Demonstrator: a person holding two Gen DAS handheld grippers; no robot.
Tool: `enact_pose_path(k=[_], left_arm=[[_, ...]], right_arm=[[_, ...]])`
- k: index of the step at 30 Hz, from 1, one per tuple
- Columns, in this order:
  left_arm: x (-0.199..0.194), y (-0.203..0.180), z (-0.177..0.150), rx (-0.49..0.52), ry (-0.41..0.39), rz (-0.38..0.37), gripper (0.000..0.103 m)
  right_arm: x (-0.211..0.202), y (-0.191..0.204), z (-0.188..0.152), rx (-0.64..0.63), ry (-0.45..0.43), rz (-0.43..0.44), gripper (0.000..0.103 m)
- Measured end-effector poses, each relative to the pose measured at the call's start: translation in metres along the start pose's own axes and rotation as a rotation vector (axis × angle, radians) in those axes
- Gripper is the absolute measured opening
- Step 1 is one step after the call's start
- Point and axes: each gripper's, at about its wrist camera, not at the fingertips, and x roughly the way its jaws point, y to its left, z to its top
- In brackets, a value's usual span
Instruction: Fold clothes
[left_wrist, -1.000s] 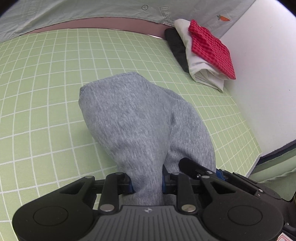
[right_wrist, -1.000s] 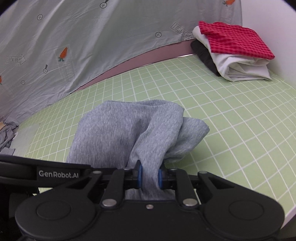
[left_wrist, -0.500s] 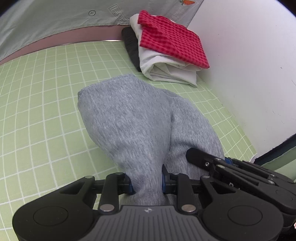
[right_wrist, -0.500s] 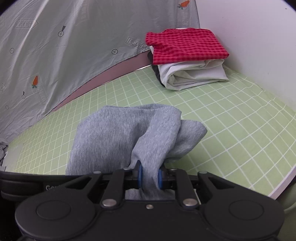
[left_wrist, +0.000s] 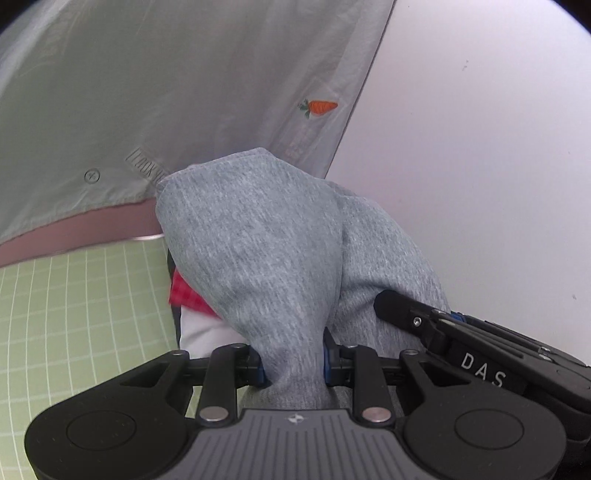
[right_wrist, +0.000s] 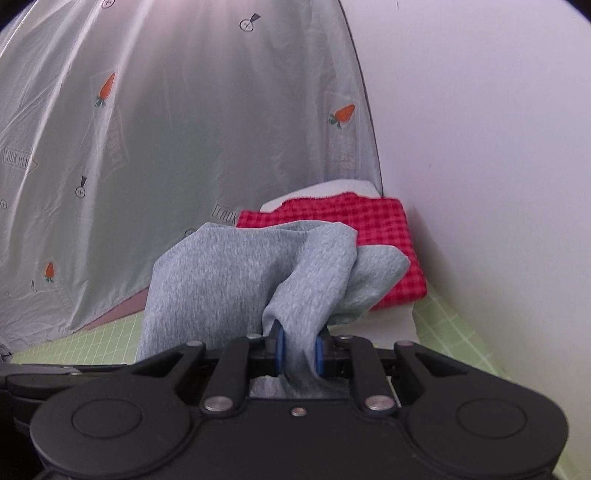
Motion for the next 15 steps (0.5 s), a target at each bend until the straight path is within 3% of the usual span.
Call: enact_pose_path(k=[3,5,7,8,10,13,15], left_arm=[[0.037,-0.001,0.052,0.009,-0.059,0.019,0.028],[0.063,-0.001,0.085,0.015,-0.098,0.041,0.042],[0.095,0.007,0.101,0.035,-0.121,0.167,0.072],[0.108,0.012,0.104,0.047,-0.12,0.234,0.075],[0.131,0.029,0.103,0.06,-0.089,0.295,0.076],[0.151,0.049,0.09,0.037,-0.01,0.297,0.082],[0.149,0.059,0.074,0.019,-0.004,0.292,0.087]], right_arm=[[0.03,-0.019,0.049,0.009,-0.071,0.018,0.016],[0.058,-0.032,0.08,0.026,-0.112,0.028,0.017],[0.092,-0.043,0.103,0.025,-0.128,0.017,0.021],[0.113,-0.048,0.107,0.016,-0.128,-0.022,0.032],[0.154,-0.057,0.116,-0.001,-0.124,-0.096,0.04],[0.19,-0.071,0.104,0.011,-0.065,-0.11,0.04],[0.199,-0.074,0.089,0.013,-0.036,-0.095,0.042]])
